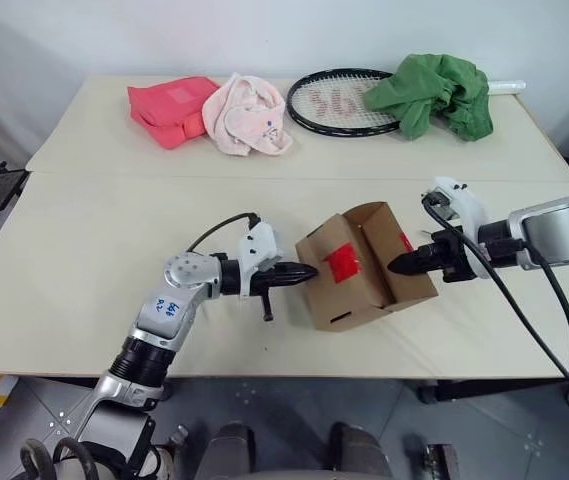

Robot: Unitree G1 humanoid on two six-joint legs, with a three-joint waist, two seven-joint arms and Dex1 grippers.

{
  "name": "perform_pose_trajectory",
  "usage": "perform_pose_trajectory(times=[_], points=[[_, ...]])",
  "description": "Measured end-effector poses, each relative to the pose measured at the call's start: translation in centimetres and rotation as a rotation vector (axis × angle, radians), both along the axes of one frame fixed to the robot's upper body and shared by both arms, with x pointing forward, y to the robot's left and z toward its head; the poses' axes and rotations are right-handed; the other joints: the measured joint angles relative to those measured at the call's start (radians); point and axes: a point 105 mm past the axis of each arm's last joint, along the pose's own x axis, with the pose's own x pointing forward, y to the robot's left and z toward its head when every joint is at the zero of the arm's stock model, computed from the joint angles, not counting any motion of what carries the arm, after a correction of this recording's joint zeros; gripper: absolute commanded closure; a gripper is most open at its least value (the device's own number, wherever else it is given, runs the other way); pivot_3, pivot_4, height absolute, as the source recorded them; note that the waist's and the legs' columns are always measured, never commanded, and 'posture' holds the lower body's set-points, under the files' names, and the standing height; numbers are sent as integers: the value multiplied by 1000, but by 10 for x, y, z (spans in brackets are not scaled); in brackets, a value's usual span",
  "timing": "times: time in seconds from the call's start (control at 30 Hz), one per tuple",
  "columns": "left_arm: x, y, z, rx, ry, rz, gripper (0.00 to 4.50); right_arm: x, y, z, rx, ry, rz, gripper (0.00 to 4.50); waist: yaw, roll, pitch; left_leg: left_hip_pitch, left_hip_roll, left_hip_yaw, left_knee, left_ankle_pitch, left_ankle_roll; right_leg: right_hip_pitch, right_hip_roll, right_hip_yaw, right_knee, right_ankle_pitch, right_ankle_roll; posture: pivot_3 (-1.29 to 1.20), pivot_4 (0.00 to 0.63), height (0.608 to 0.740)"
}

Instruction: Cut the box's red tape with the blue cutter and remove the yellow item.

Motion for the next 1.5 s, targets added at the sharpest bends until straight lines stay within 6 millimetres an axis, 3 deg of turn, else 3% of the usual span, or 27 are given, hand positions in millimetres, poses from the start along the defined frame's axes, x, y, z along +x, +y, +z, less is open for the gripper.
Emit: perform_pose_trajectory(times=[0.23, 0.53, 1.03, 1.5], points=[[2, -12, -8, -45, 36, -4, 4500, 0, 2, 10, -172, -100, 7, 4473, 1, 0, 0, -1, 0, 0, 0, 0, 0, -1, 0, 0, 0, 0, 0, 0, 150, 740], [2, -25, -16, -77, 56, -5, 4500, -4, 0, 17, -267, -187, -4, 4473, 17, 0, 0, -1, 0, 0, 0, 0, 0, 0, 0, 0, -1, 1, 0, 0, 150, 740], [-1, -15, -33, -60, 117, 50, 4500, -19, 17, 19, -307, -295, -22, 4473, 24, 0, 0, -1, 0, 0, 1, -1, 1, 0, 0, 0, -2, 1, -1, 0, 150, 740], [-3, -8, -41, -39, 152, 116, 4500, -17, 30, 18, -226, -318, -16, 4473, 20, 0, 0, -1, 0, 0, 1, -1, 1, 0, 0, 0, -2, 2, -1, 0, 150, 740]])
